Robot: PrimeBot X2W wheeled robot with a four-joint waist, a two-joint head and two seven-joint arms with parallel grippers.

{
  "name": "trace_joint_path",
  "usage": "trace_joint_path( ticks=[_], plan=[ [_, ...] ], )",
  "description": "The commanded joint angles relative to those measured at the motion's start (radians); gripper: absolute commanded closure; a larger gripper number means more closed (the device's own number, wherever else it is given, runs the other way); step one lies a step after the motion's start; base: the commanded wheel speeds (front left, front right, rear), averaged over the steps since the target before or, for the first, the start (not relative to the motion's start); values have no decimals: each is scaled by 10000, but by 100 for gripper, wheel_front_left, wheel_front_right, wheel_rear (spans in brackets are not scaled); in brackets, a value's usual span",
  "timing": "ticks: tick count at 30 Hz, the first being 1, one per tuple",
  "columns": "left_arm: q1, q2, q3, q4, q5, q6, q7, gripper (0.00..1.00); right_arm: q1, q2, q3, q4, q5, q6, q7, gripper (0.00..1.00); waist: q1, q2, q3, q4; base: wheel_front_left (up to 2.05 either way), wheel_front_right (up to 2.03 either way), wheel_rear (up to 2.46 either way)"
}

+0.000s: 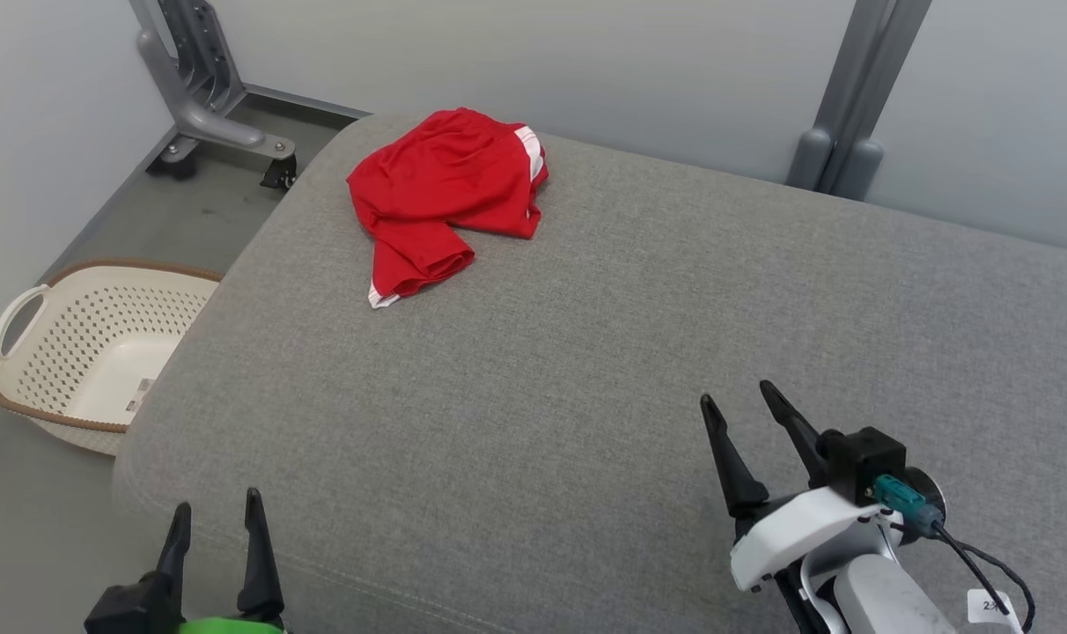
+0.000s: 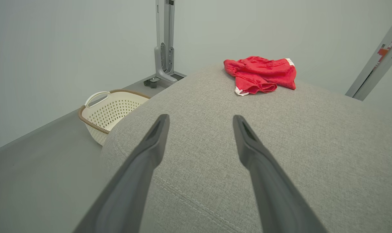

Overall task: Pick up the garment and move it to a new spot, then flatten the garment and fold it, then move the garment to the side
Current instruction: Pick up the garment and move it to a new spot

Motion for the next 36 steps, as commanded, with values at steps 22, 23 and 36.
trace_joint_path(
  ticks=[22,23,36],
  plan=[
    [-8057,4357,-298,-276,-686,-847,4089,0,-2680,-66,-1352,-3175,-2143,-15,816,0,0,0,5512,-3390,0,0,0],
    [-8324,4471,-339,-75,-964,-843,4343,0,-2672,-83,-1390,-3294,-2181,-15,860,0,0,0,5690,-3510,0,0,0],
    [-9923,5945,-1997,1959,-3551,-856,5717,0,-2470,-333,-2039,-4995,-2395,-15,1217,0,0,0,7356,-4373,0,0,0]
  ],
)
